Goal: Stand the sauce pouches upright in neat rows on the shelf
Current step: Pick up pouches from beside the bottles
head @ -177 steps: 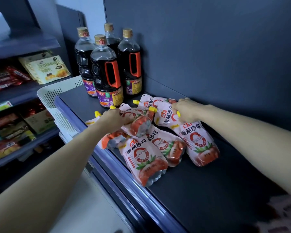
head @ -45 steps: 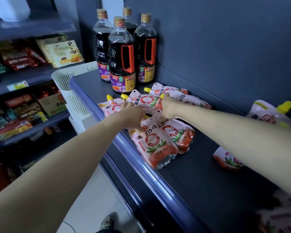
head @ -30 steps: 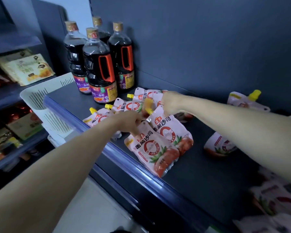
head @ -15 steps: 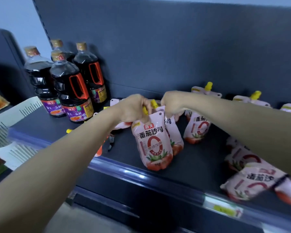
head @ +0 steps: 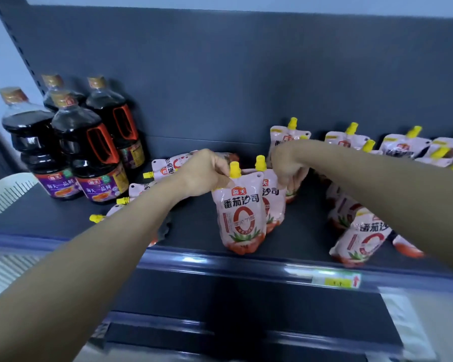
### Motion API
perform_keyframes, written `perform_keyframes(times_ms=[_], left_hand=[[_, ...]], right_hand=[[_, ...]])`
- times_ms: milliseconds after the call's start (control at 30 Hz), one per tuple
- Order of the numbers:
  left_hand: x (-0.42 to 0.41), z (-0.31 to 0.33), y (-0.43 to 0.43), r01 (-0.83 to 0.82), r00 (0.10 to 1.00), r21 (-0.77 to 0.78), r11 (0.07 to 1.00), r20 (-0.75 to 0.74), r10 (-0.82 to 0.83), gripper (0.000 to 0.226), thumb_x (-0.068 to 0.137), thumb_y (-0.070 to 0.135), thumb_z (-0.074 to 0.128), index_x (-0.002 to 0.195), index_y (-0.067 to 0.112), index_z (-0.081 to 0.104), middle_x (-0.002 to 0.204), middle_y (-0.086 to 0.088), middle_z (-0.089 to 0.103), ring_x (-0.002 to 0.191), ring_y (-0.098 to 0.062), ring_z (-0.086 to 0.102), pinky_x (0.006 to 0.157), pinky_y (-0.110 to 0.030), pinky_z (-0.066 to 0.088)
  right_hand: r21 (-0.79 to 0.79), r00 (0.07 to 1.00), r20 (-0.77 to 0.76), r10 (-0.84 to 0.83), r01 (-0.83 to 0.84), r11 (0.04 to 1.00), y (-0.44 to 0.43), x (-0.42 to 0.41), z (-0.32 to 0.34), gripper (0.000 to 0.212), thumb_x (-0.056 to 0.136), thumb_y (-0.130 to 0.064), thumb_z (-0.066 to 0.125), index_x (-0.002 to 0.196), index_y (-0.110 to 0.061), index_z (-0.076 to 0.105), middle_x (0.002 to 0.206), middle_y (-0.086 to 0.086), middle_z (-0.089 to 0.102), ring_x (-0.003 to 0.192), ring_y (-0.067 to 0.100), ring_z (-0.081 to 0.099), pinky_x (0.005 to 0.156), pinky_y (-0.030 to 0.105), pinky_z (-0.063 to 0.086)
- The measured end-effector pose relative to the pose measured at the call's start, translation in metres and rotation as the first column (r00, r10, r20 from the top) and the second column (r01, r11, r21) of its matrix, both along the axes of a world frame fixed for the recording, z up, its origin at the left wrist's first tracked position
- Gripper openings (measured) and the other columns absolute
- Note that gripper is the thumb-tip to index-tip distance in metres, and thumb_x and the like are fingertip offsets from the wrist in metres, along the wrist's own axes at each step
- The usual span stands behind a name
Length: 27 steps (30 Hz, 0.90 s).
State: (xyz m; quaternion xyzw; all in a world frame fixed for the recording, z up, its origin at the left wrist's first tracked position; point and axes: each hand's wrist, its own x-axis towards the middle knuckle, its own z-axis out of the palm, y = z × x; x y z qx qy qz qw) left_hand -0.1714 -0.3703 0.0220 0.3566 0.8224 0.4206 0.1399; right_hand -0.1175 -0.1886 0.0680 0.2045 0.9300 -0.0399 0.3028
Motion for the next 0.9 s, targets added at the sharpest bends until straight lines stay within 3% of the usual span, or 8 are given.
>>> perform_keyframes(times_ms=[133,233,333,400,533,700,800,900], left_hand=[[0.007,-0.002,0.014,0.005,1.0,0.052,0.999,-0.028,-0.003,0.003,0.072,0.001,0.075,0.073,0.001,0.073,0.074,-0.011,0.071,0.066,-0.01,0.059,0.071,-0.03,0.051],[0.012,-0.003,0.025,0.003,0.999,0.034,0.999,-0.053,-0.001,0.004,0.072,0.007,0.076,0.074,0.005,0.072,0.073,-0.007,0.07,0.068,-0.014,0.059,0.074,-0.033,0.051],[0.017,-0.002,0.034,0.031,0.998,0.032,0.999,-0.054,-0.029,0.008,0.073,0.009,0.076,0.067,0.011,0.071,0.065,0.004,0.064,0.064,-0.011,0.057,0.069,-0.03,0.049],[0.019,-0.001,0.038,0.044,0.998,0.023,0.999,-0.053,-0.043,0.016,0.073,0.009,0.076,0.062,0.018,0.069,0.064,0.006,0.063,0.064,-0.01,0.057,0.069,-0.03,0.05],[0.019,0.0,0.038,0.056,0.998,-0.012,0.998,-0.038,-0.056,0.016,0.074,0.012,0.075,0.062,0.022,0.069,0.064,0.008,0.064,0.062,-0.007,0.057,0.063,-0.025,0.047],[0.025,0.002,0.036,0.052,0.997,-0.102,0.993,-0.043,-0.056,0.005,0.073,0.013,0.076,0.068,0.014,0.074,0.063,0.004,0.064,0.06,-0.006,0.055,0.061,-0.022,0.043],[0.032,0.003,0.04,0.035,0.997,-0.094,0.995,-0.064,-0.041,0.002,0.072,0.011,0.077,0.073,0.01,0.075,0.074,-0.007,0.071,0.067,-0.012,0.058,0.07,-0.031,0.049],[0.041,0.001,0.046,0.046,0.998,-0.073,0.996,-0.035,-0.049,0.002,0.072,0.011,0.077,0.074,0.013,0.076,0.074,-0.005,0.073,0.067,-0.008,0.06,0.072,-0.032,0.051]], right_hand=[[0.074,0.997,-0.054,-0.046,0.05,0.996,0.01,0.016,-0.003,0.032,0.096,-0.011,0.051,0.121,0.008,0.057,0.118,0.016,0.067,0.063,0.014,0.056,0.063,0.021,0.048],[0.111,0.995,-0.055,-0.089,0.095,0.989,0.019,0.031,-0.002,0.035,0.097,-0.013,0.05,0.128,0.004,0.052,0.121,0.013,0.067,0.065,0.015,0.058,0.062,0.023,0.048],[0.143,0.99,-0.063,-0.128,0.136,0.98,0.03,0.043,0.001,0.026,0.094,-0.021,0.055,0.109,-0.001,0.064,0.099,0.008,0.071,0.06,0.015,0.056,0.056,0.024,0.046],[0.09,0.976,-0.18,-0.123,0.141,0.986,0.037,0.047,-0.001,0.02,0.087,-0.026,0.067,0.086,-0.008,0.058,0.075,0.004,0.056,0.056,0.015,0.053,0.045,0.024,0.043],[-0.031,0.927,-0.363,-0.095,0.089,0.996,0.042,0.043,-0.007,0.034,0.078,-0.026,0.075,0.068,-0.018,0.043,0.068,-0.001,0.047,0.055,0.012,0.049,0.043,0.021,0.036],[0.217,0.922,-0.379,0.082,0.003,0.976,0.045,0.036,-0.008,0.043,0.076,-0.034,0.075,0.058,-0.015,0.041,0.056,0.0,0.047,0.05,0.012,0.044,0.041,0.024,0.031],[0.17,0.924,-0.377,0.061,0.004,0.985,0.052,0.034,-0.007,0.039,0.075,-0.03,0.077,0.06,-0.012,0.045,0.058,0.002,0.05,0.049,0.014,0.049,0.038,0.021,0.034],[-0.046,0.943,-0.327,-0.054,0.041,0.998,0.061,0.034,-0.002,0.025,0.077,-0.016,0.076,0.079,-0.005,0.054,0.07,0.007,0.056,0.055,0.018,0.06,0.037,0.02,0.048]])
